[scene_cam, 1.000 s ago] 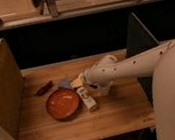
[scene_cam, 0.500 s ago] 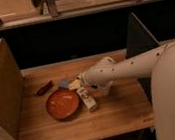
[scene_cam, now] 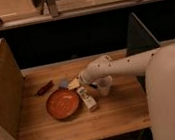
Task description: Stand the bottle upright
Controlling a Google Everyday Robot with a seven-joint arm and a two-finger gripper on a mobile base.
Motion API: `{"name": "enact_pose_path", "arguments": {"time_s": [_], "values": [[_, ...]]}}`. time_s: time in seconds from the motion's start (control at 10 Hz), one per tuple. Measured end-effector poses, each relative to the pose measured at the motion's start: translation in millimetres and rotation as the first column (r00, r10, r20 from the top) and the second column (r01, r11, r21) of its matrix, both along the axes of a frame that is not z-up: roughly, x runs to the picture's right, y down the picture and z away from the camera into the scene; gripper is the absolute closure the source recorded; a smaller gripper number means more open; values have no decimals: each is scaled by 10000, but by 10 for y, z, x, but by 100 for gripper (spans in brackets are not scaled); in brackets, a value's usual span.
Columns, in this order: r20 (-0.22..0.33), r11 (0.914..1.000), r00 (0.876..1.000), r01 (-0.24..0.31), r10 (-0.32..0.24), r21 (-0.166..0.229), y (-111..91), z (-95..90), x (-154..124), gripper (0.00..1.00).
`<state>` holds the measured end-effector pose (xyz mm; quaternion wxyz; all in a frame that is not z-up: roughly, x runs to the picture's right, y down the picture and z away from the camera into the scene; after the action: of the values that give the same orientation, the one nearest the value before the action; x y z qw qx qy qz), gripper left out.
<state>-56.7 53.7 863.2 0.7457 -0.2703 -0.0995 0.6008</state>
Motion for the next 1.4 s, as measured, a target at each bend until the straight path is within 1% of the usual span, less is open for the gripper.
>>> {"name": "enact_pose_path", "arguments": {"time_s": [0.2, 0.4, 0.5, 0.6, 0.7, 0.8, 0.9, 1.0, 1.1, 1.3, 1.4], "values": [[-184, 9995, 9998, -40, 34, -315, -23, 113, 78, 20], [-416, 9967, 9991, -67, 34, -808, -12, 224, 140, 20], [-580, 9935, 9983, -57, -9, -1140, 20, 265, 162, 20], [-854, 9850, 9963, -46, -103, -1727, 81, 304, 184, 20], [-1046, 9781, 9941, 59, -282, -2078, 112, 313, 190, 20], [-1293, 9665, 9890, 372, -721, -2541, 158, 295, 173, 20], [-1436, 9565, 9838, 628, -1074, -2849, 182, 271, 134, 20], [-1571, 9484, 9789, 774, -1308, -3073, 205, 256, 144, 20], [-1618, 9460, 9772, 814, -1377, -3137, 206, 248, 149, 20], [-1613, 9462, 9777, 783, -1344, -3138, 209, 255, 148, 20], [-1581, 9443, 9791, 713, -1277, -3213, 251, 286, 134, 20]]}}
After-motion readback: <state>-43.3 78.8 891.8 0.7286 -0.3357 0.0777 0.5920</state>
